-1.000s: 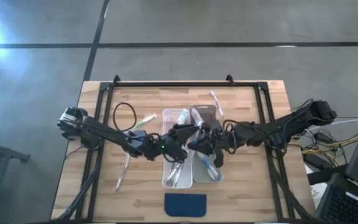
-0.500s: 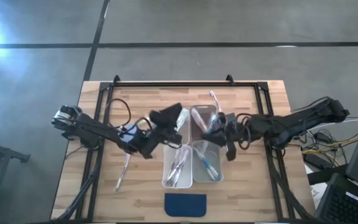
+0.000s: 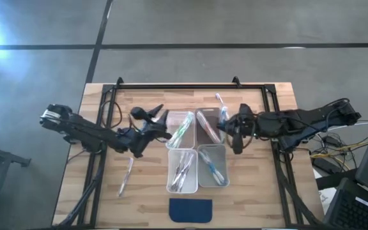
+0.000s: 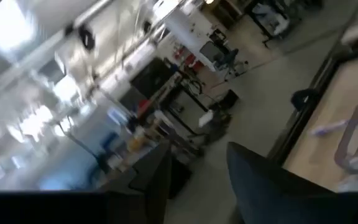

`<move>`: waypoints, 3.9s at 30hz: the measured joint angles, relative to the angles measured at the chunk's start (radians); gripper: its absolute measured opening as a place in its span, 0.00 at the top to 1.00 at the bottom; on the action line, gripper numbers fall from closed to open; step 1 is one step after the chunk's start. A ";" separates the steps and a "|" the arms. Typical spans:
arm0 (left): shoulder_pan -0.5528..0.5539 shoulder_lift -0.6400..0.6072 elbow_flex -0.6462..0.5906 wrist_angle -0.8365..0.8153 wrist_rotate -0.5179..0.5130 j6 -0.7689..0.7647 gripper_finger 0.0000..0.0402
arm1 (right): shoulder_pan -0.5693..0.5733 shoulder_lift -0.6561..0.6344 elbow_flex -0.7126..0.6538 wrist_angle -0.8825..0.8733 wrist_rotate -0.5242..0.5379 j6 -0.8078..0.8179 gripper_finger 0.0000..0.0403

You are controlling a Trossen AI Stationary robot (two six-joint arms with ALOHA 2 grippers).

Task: Pick & Place Toothbrushes
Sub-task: Put the blue toothbrush into the gray bin

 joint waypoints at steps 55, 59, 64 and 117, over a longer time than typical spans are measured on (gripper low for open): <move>0.021 -0.401 -0.236 -0.521 0.921 -1.046 0.69 | 0.057 0.723 0.458 -0.745 -0.465 0.704 0.96; 0.021 -0.401 -0.236 -0.537 0.921 -1.048 0.69 | 0.057 0.728 0.444 -0.746 -0.478 0.703 0.96; 0.021 -0.400 -0.236 -0.542 0.921 -1.049 0.69 | 0.057 0.729 0.424 -0.743 -0.481 0.703 0.96; 0.020 -0.400 -0.236 -0.561 0.921 -1.049 0.69 | -0.011 0.733 0.128 -0.433 -0.567 0.703 0.90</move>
